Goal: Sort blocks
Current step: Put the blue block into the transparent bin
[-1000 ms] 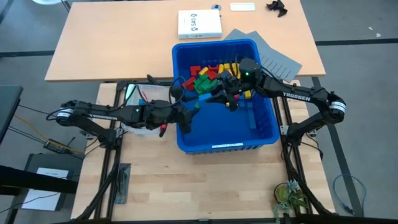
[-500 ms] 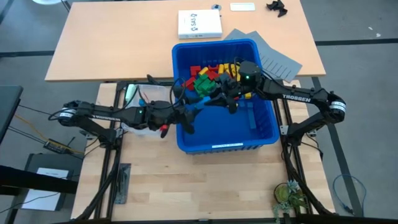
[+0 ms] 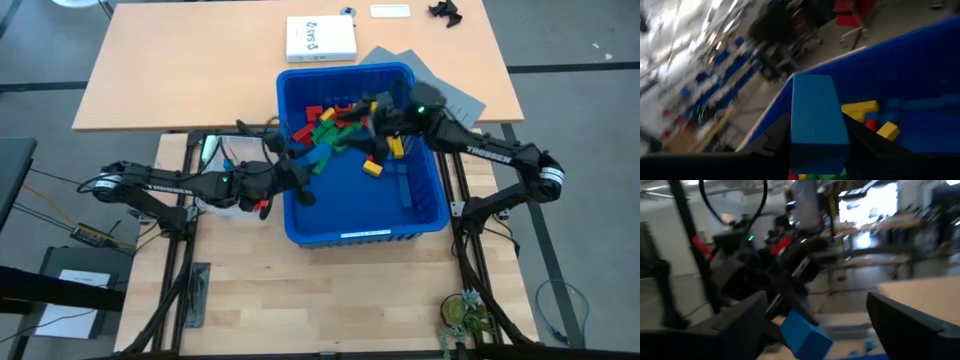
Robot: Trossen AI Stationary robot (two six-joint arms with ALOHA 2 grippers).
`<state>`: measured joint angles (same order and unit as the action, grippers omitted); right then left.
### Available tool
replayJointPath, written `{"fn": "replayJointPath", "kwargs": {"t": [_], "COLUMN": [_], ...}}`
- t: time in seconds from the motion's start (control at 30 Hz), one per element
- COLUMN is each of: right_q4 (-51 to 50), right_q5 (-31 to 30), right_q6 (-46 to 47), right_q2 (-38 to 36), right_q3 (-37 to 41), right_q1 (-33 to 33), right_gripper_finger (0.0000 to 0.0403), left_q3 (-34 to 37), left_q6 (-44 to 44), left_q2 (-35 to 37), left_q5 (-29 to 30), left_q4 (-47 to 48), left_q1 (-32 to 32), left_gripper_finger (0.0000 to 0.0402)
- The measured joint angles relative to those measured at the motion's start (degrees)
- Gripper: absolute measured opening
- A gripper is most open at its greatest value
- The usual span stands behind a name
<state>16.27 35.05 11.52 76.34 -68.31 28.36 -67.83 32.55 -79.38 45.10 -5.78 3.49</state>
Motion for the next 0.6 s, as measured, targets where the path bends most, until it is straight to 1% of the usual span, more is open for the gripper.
{"fn": "replayJointPath", "kwargs": {"t": [0.07, 0.13, 0.27, 0.33, 0.4, 0.47, 0.6], "right_q4": [-0.4, -1.1, -4.2, -7.4, -11.2, -14.4, -19.9], "right_q5": [-0.9, -1.9, -2.7, -2.9, -3.6, -5.7, -8.3], "right_q6": [-1.0, -1.8, -3.3, -4.7, -7.0, -9.8, -15.0], "right_q2": [-0.9, -1.5, -1.8, -1.5, -1.5, -1.5, -1.5], "right_q3": [-0.2, -0.2, -0.2, -0.2, -0.2, -0.2, -0.1], "right_q1": [2.1, 3.9, 7.3, 8.3, 9.1, 9.4, 9.3], "right_gripper_finger": [0.0363, 0.037, 0.0368, 0.0363, 0.0356, 0.035, 0.0339], "left_q3": [0.0, 0.0, 0.0, 0.0, 0.0, 0.0, 0.0], "left_q6": [-4.1, -7.8, -15.5, -21.5, -29.1, -38.3, -54.4], "left_q2": [1.1, 2.7, 5.9, 8.0, 10.3, 12.1, 15.5], "left_q5": [2.6, 4.9, 8.4, 9.3, 9.5, 8.9, 5.3], "left_q4": [1.9, 5.6, 13.0, 18.3, 25.2, 33.8, 50.7], "left_q1": [0.0, -0.3, -1.4, -2.4, -3.6, -5.0, -7.9], "left_gripper_finger": [0.0137, 0.0137, 0.0137, 0.0137, 0.0137, 0.0137, 0.0137]}}
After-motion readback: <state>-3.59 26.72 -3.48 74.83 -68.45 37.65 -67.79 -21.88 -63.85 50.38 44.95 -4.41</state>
